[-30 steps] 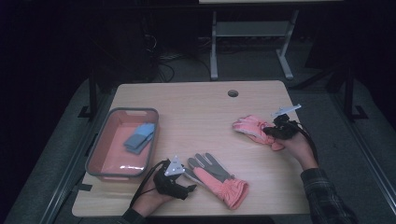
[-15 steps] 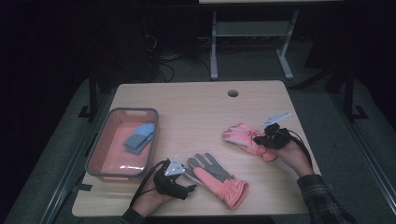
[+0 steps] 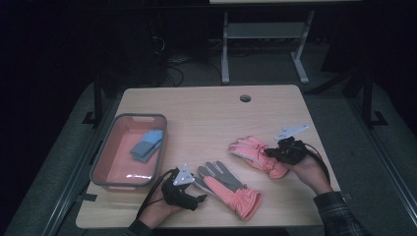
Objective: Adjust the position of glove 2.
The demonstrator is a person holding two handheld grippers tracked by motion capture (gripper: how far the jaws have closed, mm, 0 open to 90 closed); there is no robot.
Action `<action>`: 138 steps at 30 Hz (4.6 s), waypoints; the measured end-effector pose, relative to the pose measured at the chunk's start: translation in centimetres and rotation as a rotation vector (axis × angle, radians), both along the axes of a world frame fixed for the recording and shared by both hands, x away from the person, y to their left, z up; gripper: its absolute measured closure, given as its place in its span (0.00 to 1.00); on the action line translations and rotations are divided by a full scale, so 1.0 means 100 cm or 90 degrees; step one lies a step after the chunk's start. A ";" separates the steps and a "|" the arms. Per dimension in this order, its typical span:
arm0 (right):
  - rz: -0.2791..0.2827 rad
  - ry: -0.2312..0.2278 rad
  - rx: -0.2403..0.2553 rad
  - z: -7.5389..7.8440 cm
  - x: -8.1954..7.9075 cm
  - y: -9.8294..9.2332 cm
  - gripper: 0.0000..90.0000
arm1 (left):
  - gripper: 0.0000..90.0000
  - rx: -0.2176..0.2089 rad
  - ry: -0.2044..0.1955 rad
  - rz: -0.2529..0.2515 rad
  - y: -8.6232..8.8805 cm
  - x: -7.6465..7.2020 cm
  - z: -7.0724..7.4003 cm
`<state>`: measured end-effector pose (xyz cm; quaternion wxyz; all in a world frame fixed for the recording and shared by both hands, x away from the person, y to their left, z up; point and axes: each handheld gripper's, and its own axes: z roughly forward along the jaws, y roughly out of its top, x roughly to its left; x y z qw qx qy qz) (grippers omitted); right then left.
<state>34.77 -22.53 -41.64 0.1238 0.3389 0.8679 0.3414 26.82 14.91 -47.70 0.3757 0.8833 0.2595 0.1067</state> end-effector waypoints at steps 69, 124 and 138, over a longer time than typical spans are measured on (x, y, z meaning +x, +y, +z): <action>0.016 0.078 0.056 -0.002 0.011 0.001 0.98 | 0.14 0.005 -0.001 -0.002 0.000 0.001 0.001; 0.168 0.124 0.004 0.008 -0.060 0.122 0.95 | 0.14 0.002 0.000 -0.002 -0.001 0.001 0.000; 0.149 0.046 0.119 0.039 -0.057 0.089 0.66 | 0.22 0.033 0.021 0.044 0.003 -0.015 0.015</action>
